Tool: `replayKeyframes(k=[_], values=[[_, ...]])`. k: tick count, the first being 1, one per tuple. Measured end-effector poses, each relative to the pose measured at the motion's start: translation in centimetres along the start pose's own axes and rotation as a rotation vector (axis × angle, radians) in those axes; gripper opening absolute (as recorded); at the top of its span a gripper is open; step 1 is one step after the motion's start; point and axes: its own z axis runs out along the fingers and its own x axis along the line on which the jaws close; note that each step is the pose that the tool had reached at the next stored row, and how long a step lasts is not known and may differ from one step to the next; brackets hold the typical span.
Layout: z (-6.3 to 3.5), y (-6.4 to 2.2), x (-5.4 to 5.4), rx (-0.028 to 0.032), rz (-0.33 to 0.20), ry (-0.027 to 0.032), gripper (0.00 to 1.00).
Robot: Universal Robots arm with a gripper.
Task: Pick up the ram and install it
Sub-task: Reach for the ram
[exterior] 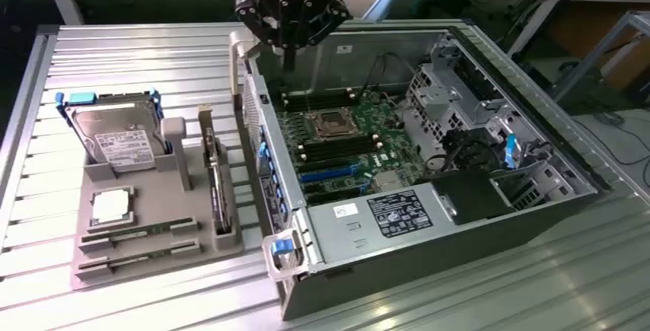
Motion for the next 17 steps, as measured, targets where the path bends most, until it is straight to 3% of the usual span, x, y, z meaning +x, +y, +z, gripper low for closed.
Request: replayKeyframes(k=[1,5,10,13,17], values=[[-0.05,-0.15,1.9,-0.0001,0.000,0.0000,0.10],[-0.19,-1.29,6.0,-0.0001,0.000,-0.0001,0.10],[-0.36,-3.77,8.3,0.0000,0.000,0.0000,0.10],[-0.46,-4.82,10.9,0.0000,0.000,0.0000,0.10],[-0.52,-5.44,13.1,0.0000,0.000,0.0000,0.10]])
